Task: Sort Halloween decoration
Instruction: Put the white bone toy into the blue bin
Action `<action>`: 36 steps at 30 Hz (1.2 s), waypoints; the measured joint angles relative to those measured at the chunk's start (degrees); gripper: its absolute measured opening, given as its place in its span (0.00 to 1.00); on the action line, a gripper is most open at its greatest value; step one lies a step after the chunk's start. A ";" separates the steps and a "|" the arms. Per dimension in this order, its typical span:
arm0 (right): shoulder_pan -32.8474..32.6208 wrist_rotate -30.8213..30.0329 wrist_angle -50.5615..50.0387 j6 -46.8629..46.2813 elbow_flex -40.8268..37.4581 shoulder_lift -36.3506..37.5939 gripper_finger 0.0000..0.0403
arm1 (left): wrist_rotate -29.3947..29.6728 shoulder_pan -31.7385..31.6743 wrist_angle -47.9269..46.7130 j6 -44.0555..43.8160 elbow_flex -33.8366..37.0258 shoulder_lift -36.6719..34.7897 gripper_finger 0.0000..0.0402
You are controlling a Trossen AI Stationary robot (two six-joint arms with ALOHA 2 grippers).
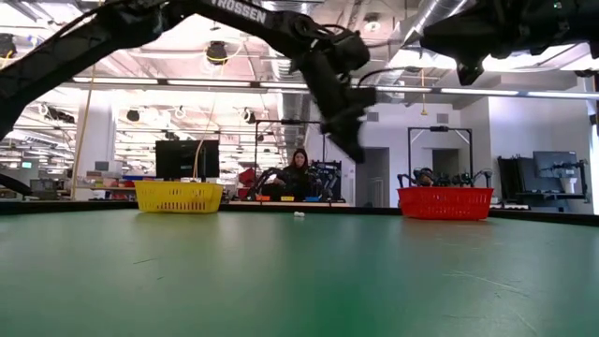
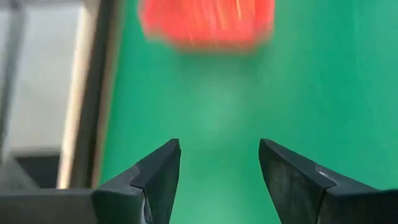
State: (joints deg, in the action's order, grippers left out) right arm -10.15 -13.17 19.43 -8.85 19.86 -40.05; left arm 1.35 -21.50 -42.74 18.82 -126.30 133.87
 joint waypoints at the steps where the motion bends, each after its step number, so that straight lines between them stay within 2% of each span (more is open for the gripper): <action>1: 0.00 0.00 -0.32 0.17 0.00 0.00 0.27 | -0.06 -0.20 -4.66 0.62 0.07 -0.76 0.52; 7: 1.36 -1.79 -4.17 0.30 -0.02 -0.53 0.27 | -7.44 -2.24 -29.51 1.59 0.40 -4.00 0.52; 10: 2.64 -2.23 -4.47 -1.01 -0.04 -2.12 0.27 | -8.53 -3.72 -33.24 1.55 4.81 -3.55 0.50; 15: 3.85 -2.01 -3.77 -3.16 -0.04 -5.07 0.27 | -12.35 -5.86 -20.57 2.38 14.24 -3.50 0.47; 17: 3.96 -2.01 -3.77 -3.16 -0.04 -6.10 0.27 | -12.45 -5.71 -16.71 4.02 15.88 -3.40 0.46; 23: 4.15 -1.98 -3.46 -2.43 -0.04 -8.45 0.27 | -4.67 -3.51 -11.61 16.98 15.82 -3.55 0.43; 27: 5.12 -1.97 -3.51 -1.82 -0.07 -8.76 0.27 | -2.44 -2.68 -10.03 23.62 15.82 -3.53 0.42; 36: 5.38 -1.95 -3.50 -1.80 -0.07 -8.76 0.27 | -2.64 -3.36 -9.86 26.50 16.29 -3.53 0.42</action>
State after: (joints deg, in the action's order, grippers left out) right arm -4.78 -15.11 15.92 -10.66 19.79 -48.82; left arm -1.29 -24.86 -52.59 45.32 -110.01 130.34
